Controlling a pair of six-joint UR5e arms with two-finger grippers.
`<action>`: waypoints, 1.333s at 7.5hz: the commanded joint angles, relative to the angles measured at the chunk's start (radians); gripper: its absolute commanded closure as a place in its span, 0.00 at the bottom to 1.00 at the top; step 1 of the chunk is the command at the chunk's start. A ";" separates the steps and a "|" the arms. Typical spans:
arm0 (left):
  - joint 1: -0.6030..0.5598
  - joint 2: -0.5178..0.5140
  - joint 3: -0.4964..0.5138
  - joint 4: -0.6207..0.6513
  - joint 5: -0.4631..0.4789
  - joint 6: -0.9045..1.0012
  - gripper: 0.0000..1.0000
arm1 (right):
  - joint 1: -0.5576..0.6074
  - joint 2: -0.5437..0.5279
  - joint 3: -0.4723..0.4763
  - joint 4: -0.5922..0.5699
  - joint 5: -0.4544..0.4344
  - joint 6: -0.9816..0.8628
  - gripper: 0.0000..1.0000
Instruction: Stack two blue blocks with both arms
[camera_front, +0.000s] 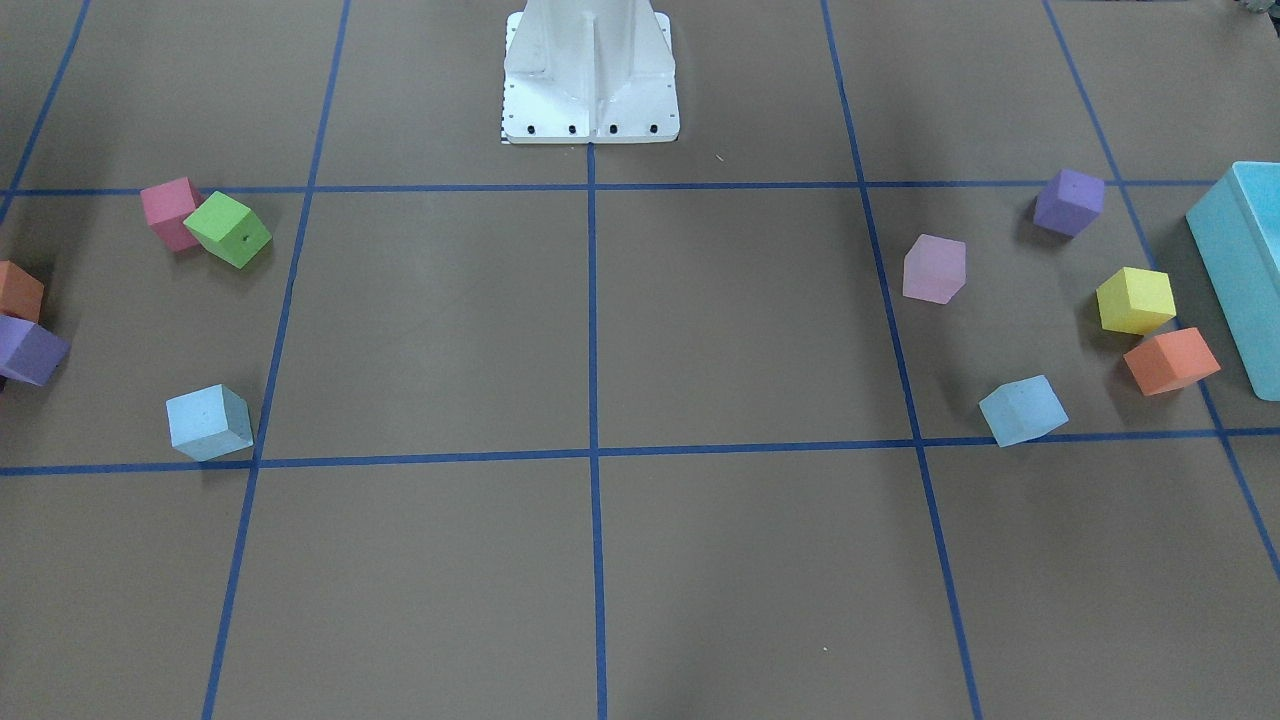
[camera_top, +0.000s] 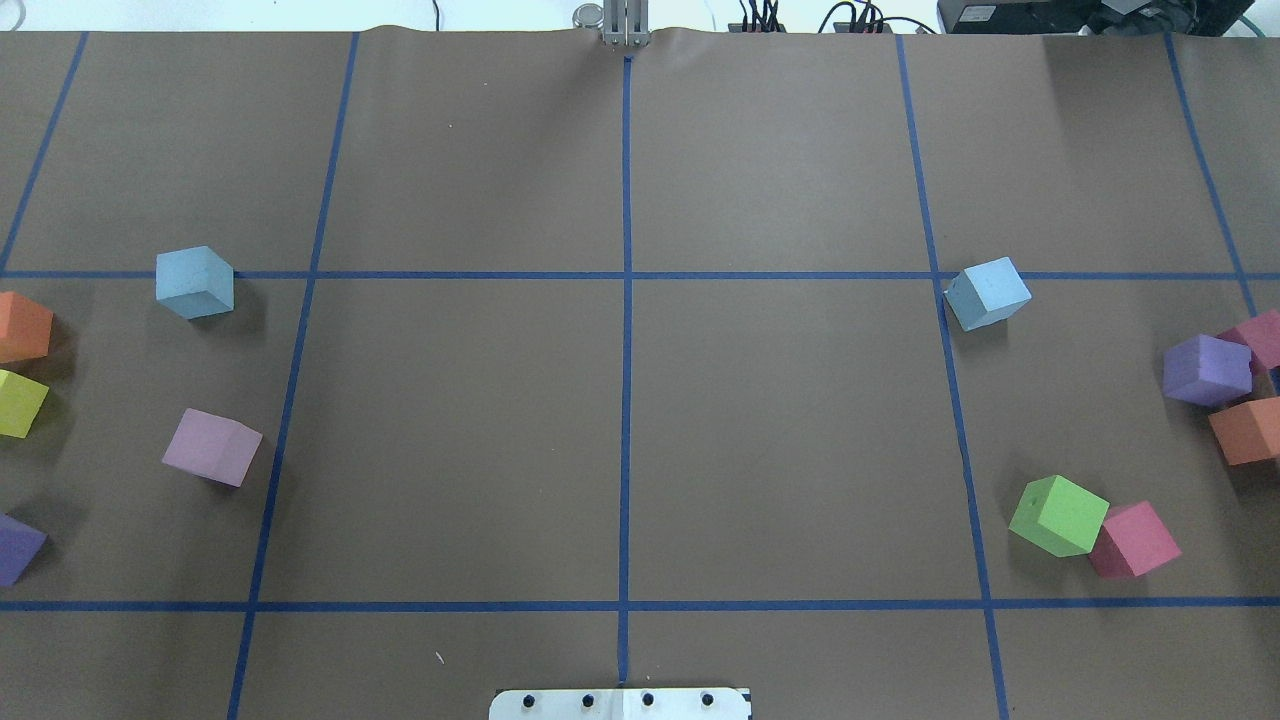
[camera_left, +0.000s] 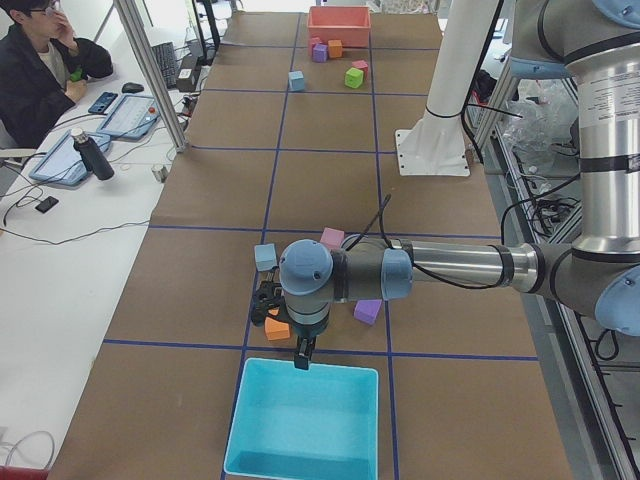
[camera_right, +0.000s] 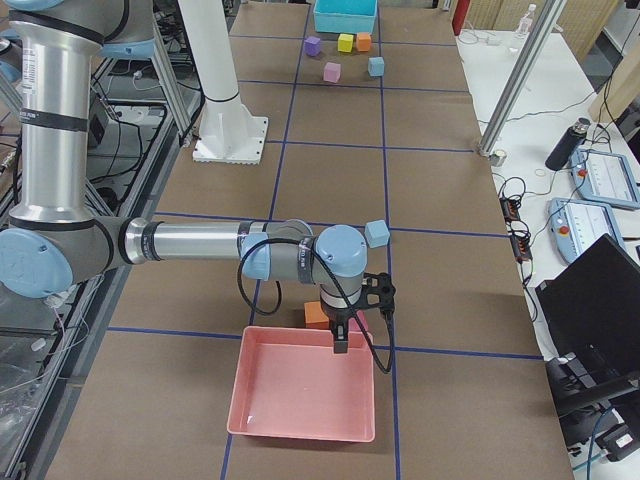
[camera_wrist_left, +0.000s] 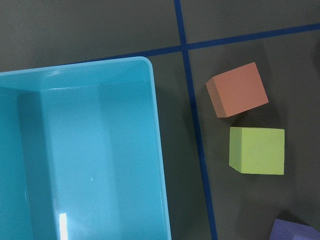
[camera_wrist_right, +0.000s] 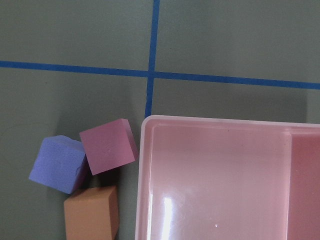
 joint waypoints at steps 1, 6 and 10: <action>0.000 0.000 -0.002 0.000 -0.001 0.000 0.00 | 0.000 0.000 0.002 0.000 0.003 0.000 0.00; 0.000 -0.005 -0.011 -0.035 0.001 -0.002 0.00 | -0.090 0.029 0.003 0.293 0.101 0.014 0.00; 0.000 -0.005 -0.011 -0.041 -0.001 -0.002 0.00 | -0.366 0.217 -0.021 0.393 0.091 0.290 0.00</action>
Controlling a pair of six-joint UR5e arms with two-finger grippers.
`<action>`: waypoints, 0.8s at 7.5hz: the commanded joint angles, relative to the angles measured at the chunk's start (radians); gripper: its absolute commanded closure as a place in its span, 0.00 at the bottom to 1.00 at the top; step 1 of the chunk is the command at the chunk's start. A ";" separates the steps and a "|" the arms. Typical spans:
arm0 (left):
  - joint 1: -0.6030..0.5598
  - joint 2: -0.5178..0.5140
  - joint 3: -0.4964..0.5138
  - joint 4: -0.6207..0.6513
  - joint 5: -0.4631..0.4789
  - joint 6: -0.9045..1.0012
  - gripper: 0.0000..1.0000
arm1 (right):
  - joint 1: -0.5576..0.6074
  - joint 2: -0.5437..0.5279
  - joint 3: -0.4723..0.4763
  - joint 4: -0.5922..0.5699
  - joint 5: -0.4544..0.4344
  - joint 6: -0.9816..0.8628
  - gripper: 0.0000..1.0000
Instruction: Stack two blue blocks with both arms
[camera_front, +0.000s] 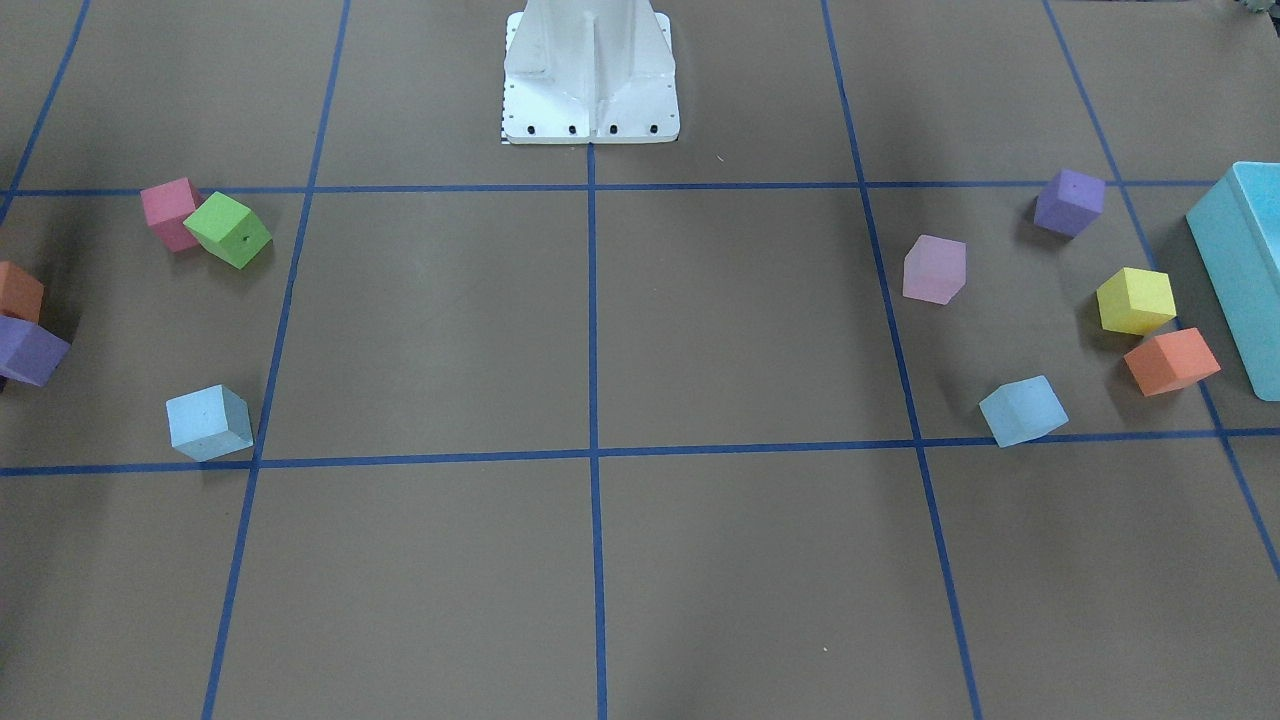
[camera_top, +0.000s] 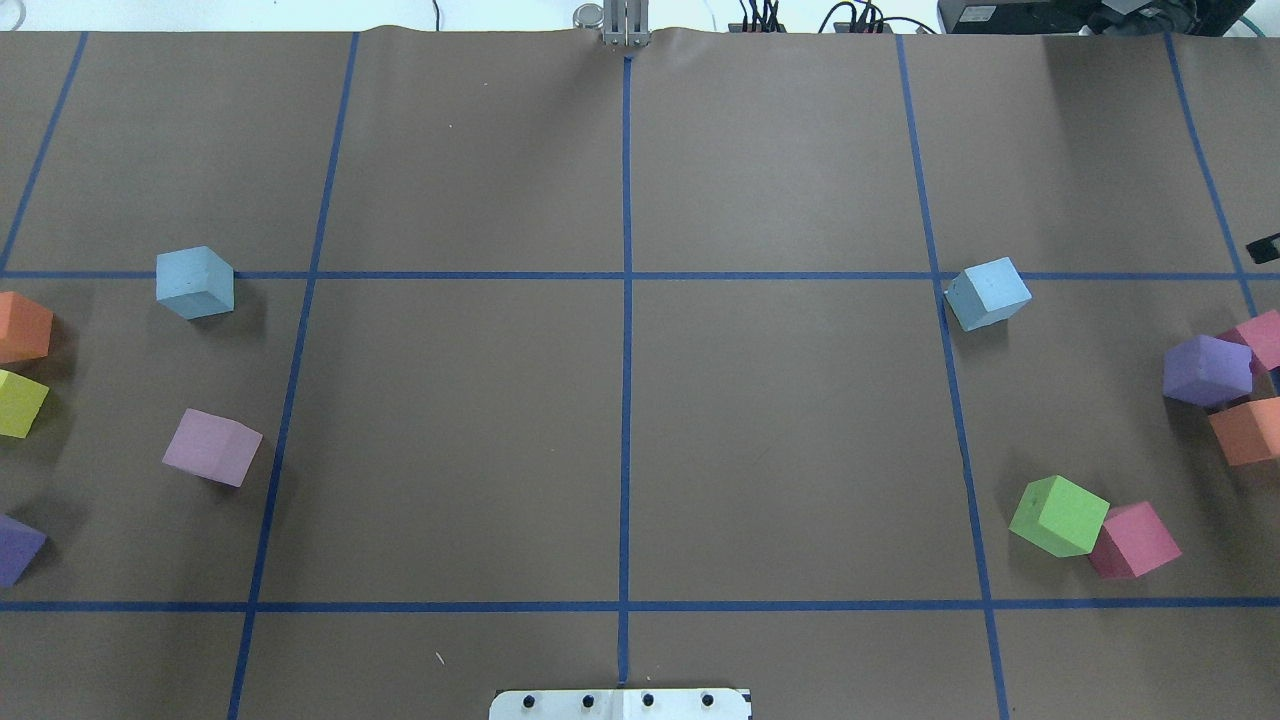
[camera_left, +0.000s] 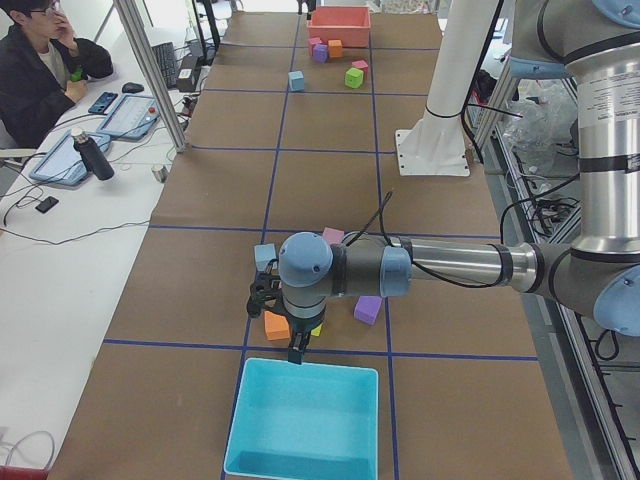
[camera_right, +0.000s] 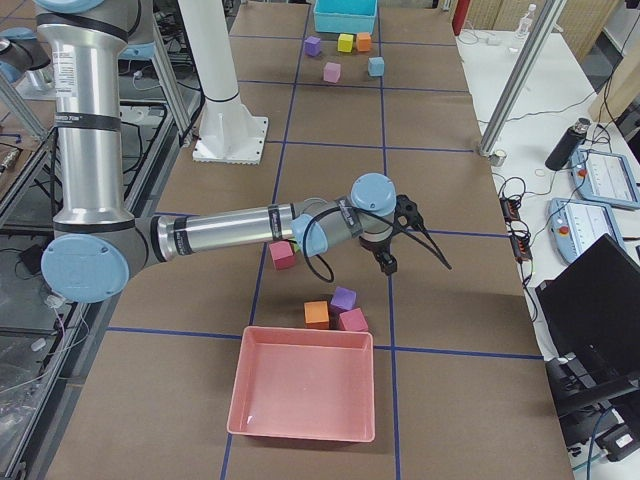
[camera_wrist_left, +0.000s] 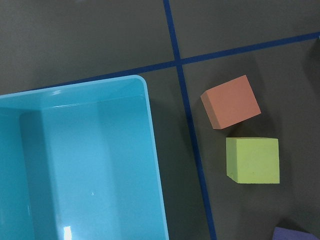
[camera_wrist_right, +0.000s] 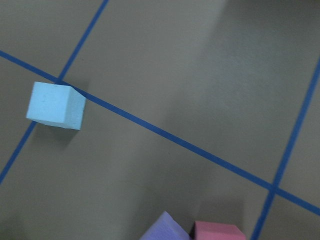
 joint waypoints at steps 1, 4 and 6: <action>-0.001 0.000 0.000 -0.001 -0.001 0.000 0.00 | -0.169 0.098 -0.007 0.012 -0.143 0.292 0.00; -0.001 0.000 0.002 -0.001 -0.001 0.002 0.00 | -0.330 0.161 -0.017 0.012 -0.299 0.551 0.00; -0.001 0.000 0.002 0.000 -0.001 0.002 0.00 | -0.370 0.172 -0.065 0.014 -0.334 0.551 0.00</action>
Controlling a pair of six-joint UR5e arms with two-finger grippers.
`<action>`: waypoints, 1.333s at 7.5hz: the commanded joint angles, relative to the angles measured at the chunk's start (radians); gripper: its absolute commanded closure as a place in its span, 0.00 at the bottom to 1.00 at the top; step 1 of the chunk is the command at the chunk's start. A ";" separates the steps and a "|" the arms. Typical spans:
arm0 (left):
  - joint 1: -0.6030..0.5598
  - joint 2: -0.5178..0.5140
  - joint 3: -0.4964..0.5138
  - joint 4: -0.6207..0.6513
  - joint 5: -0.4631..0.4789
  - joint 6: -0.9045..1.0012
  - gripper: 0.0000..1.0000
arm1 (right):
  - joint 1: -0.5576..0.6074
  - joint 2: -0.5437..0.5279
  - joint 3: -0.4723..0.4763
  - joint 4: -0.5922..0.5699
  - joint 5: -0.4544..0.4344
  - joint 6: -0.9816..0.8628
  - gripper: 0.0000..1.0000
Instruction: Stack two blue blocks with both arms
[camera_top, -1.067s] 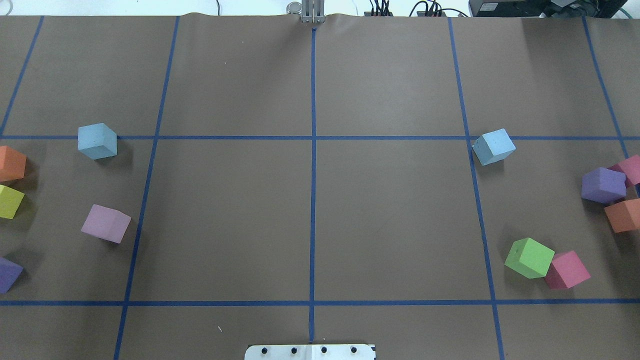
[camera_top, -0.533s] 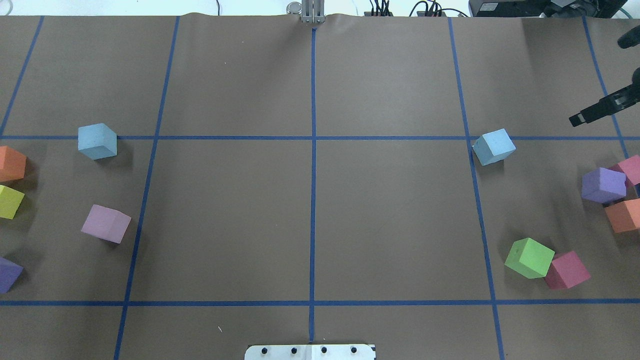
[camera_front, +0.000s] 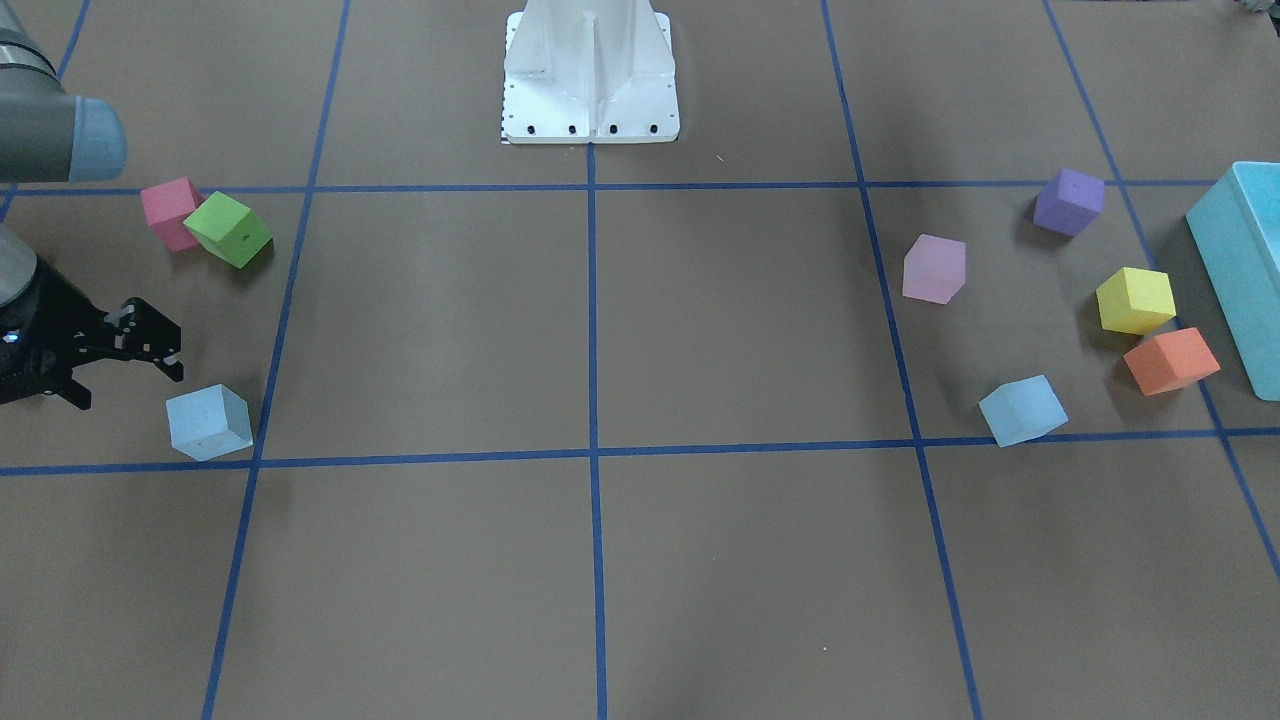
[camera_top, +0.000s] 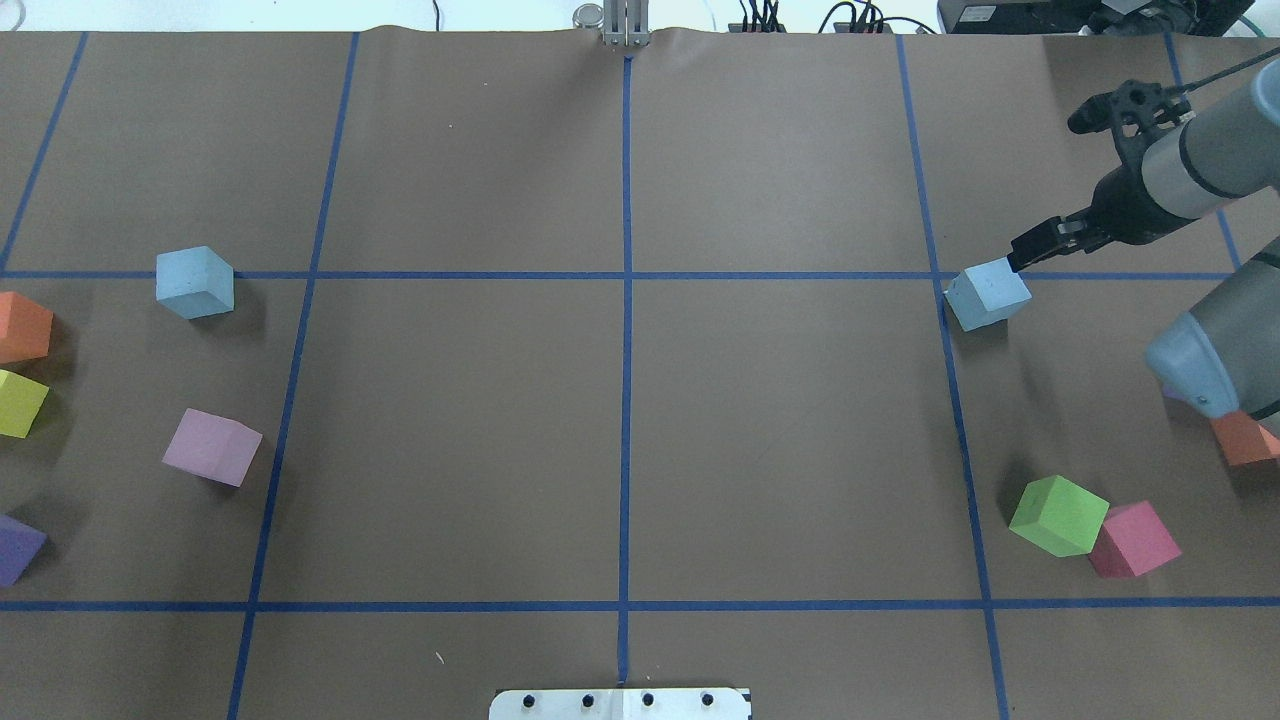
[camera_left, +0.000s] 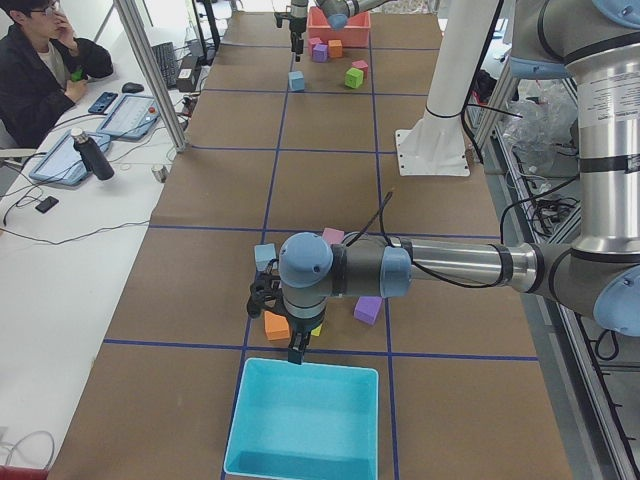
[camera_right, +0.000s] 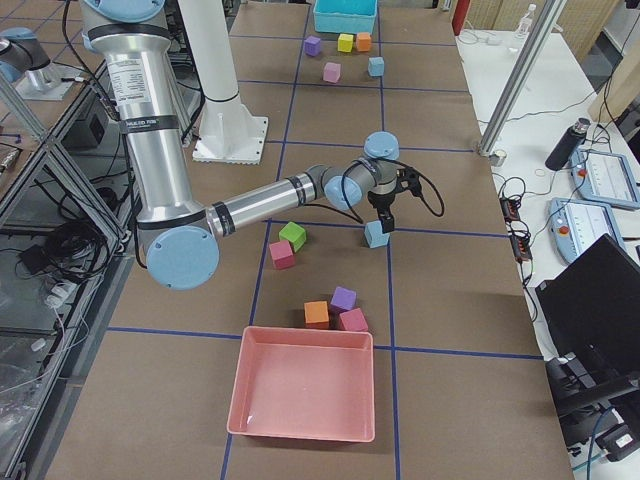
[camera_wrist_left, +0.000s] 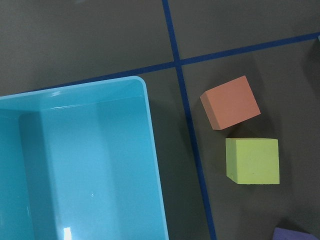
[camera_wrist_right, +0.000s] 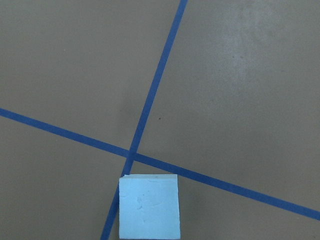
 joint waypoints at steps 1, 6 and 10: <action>0.000 0.000 0.000 0.001 0.000 0.000 0.00 | -0.043 0.031 -0.048 0.003 -0.029 0.039 0.00; 0.000 0.000 -0.001 -0.002 0.000 0.000 0.00 | -0.068 0.093 -0.158 0.018 -0.036 0.056 0.00; 0.000 0.000 -0.004 -0.002 0.000 0.000 0.00 | -0.120 0.094 -0.215 0.023 -0.078 0.050 0.01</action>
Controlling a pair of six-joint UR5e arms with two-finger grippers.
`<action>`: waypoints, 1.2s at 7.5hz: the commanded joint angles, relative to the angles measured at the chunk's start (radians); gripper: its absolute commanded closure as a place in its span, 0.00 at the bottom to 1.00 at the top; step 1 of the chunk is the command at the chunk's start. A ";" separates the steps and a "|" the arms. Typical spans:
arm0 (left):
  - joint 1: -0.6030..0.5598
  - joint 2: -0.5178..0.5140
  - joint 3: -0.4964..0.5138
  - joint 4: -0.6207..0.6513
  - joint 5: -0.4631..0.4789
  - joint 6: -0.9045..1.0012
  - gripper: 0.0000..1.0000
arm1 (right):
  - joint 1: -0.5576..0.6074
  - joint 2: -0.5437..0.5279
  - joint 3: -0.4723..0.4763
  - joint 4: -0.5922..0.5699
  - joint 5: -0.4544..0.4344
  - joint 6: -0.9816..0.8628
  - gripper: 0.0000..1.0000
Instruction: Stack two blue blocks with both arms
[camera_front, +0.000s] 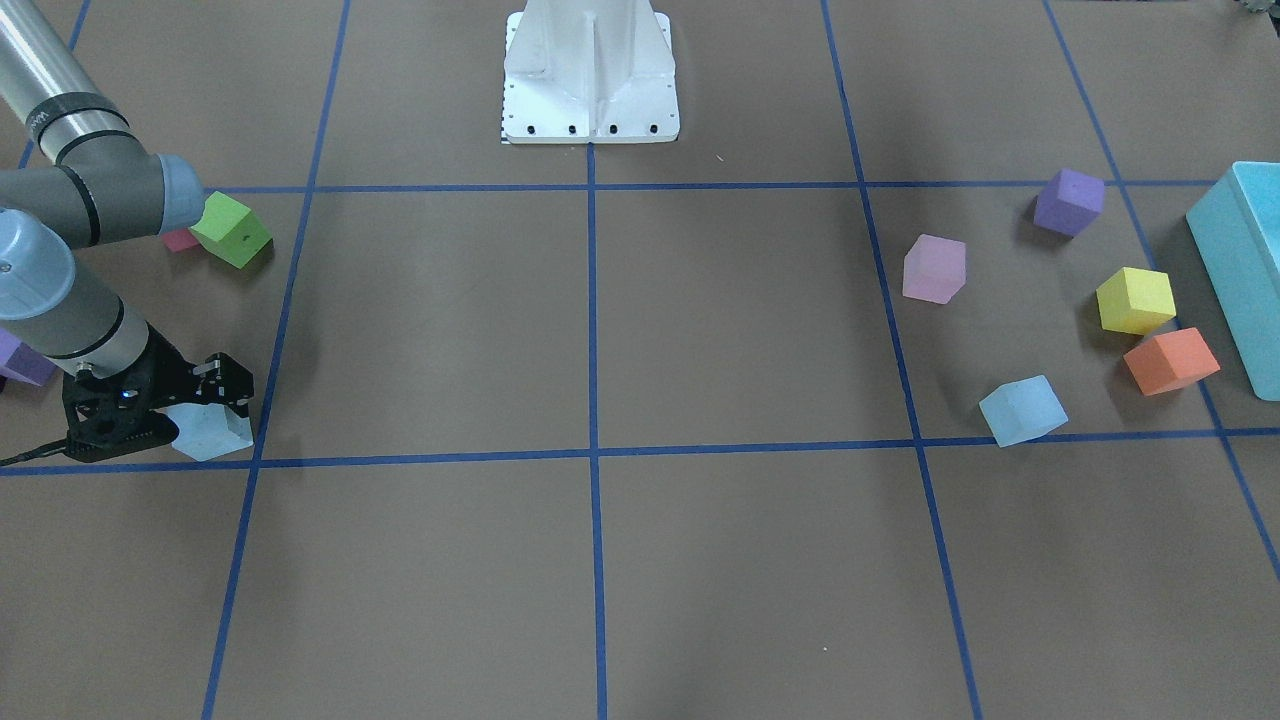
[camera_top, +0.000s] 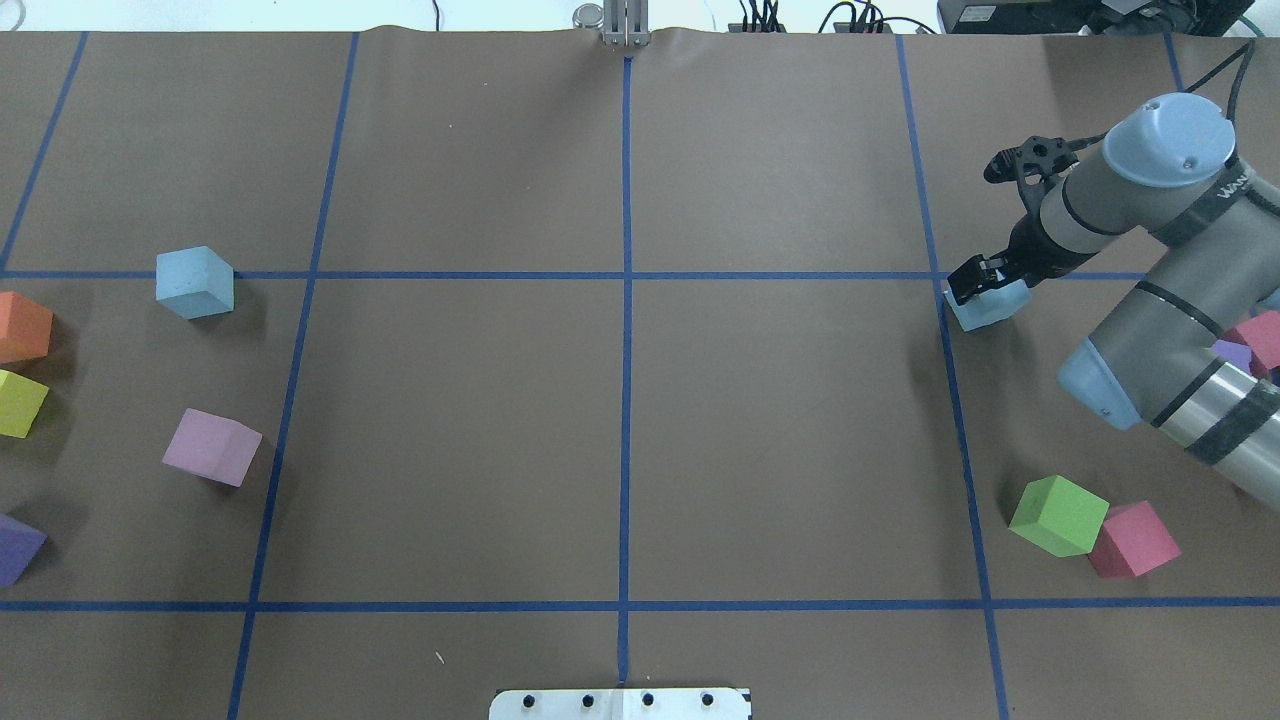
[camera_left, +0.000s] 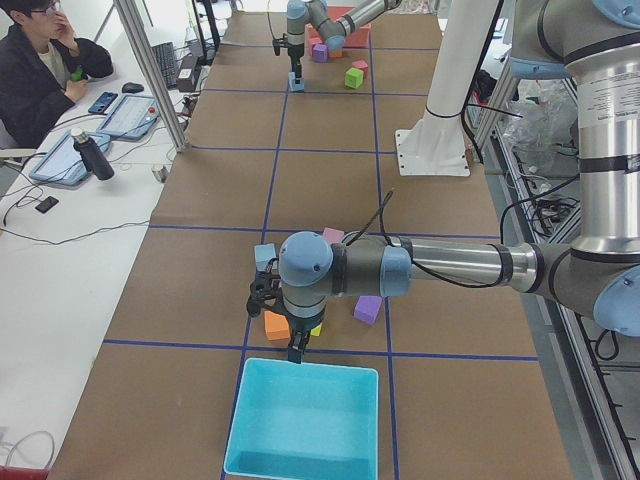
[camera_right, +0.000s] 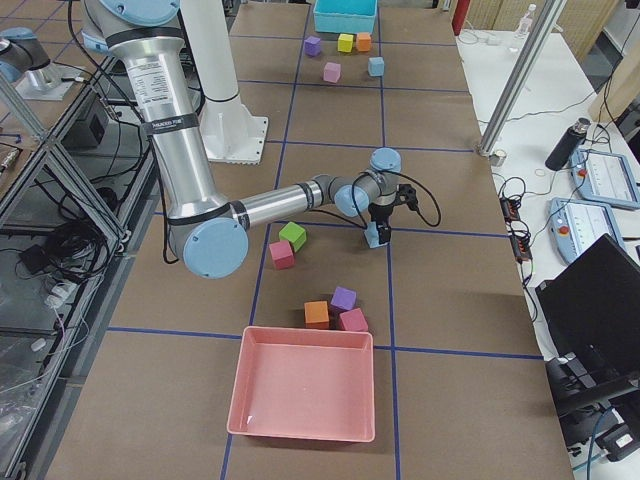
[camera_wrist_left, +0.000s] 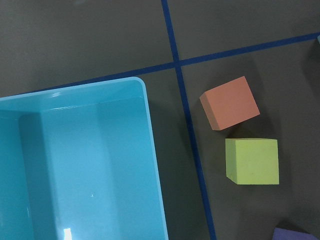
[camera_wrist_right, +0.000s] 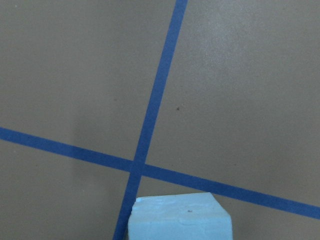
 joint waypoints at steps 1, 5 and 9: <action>-0.001 0.000 -0.001 -0.002 0.000 0.000 0.00 | -0.031 0.007 -0.034 0.001 -0.018 -0.002 0.11; -0.001 0.000 0.005 -0.018 0.000 0.000 0.00 | -0.015 0.030 0.021 -0.016 -0.001 -0.016 1.00; -0.001 0.006 0.010 -0.018 0.000 0.000 0.00 | -0.078 0.244 0.061 -0.233 -0.004 0.175 1.00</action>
